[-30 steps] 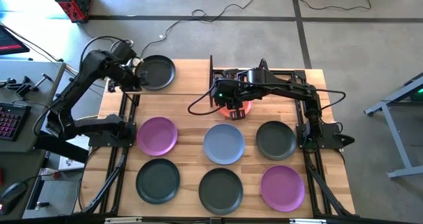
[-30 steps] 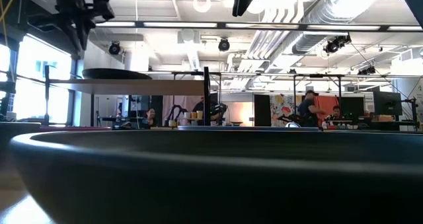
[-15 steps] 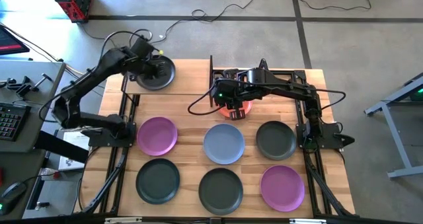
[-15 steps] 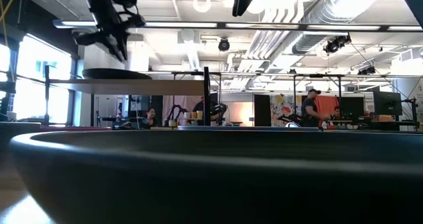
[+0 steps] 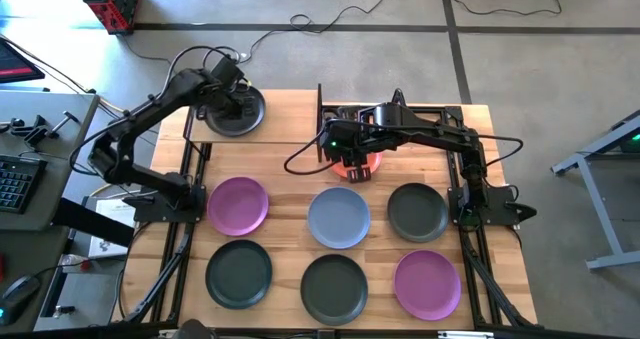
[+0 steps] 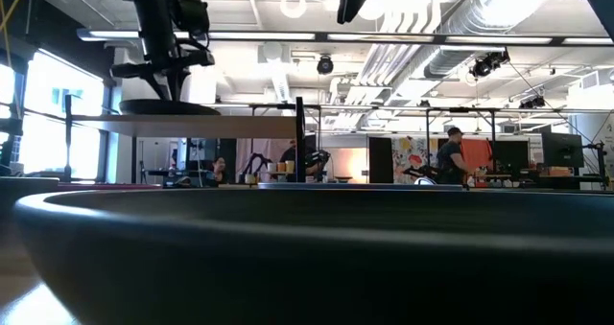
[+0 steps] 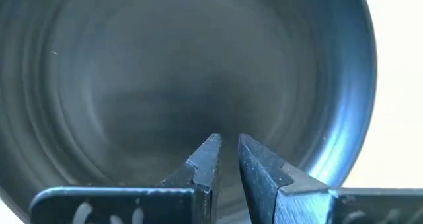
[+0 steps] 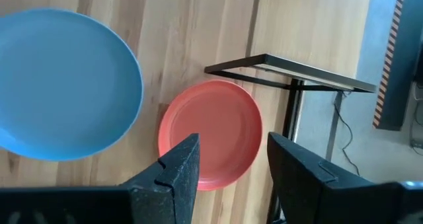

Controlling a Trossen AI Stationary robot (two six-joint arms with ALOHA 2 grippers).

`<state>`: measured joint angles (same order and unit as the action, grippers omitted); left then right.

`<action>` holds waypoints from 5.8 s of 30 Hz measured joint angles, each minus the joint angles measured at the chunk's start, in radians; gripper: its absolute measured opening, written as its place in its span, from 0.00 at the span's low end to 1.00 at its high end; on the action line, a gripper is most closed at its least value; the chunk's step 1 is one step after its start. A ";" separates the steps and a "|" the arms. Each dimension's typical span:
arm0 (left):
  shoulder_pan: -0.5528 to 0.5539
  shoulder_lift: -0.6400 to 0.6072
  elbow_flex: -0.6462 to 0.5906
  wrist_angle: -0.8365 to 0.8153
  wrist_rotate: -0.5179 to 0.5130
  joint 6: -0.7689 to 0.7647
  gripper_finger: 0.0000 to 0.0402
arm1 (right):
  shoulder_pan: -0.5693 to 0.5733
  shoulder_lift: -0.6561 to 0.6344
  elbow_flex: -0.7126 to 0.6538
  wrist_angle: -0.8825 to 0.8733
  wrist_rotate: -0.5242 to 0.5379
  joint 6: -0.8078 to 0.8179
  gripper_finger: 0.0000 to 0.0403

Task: Place and stack plates onto a shelf
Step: Put the top right black plate on the shelf, then stack the blue plate on top of the black plate on the shelf

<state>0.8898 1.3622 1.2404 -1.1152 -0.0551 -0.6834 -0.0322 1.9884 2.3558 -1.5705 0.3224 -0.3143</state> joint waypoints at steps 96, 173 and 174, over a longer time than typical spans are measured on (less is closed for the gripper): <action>-0.679 -0.275 0.000 -0.008 0.318 0.153 0.10 | 0.069 0.001 -0.220 -0.001 -0.280 0.631 0.39; -1.075 -0.245 0.000 0.018 0.067 0.075 0.10 | 0.089 0.029 -0.931 0.470 -0.204 1.300 0.28; -1.075 -0.245 0.000 0.018 0.066 0.067 0.10 | 0.089 0.029 -0.931 0.473 -0.210 1.298 0.25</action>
<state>-0.1848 1.1168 1.2407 -1.0973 0.0114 -0.6162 0.0568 2.0178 1.4249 -1.0978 0.1125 0.9833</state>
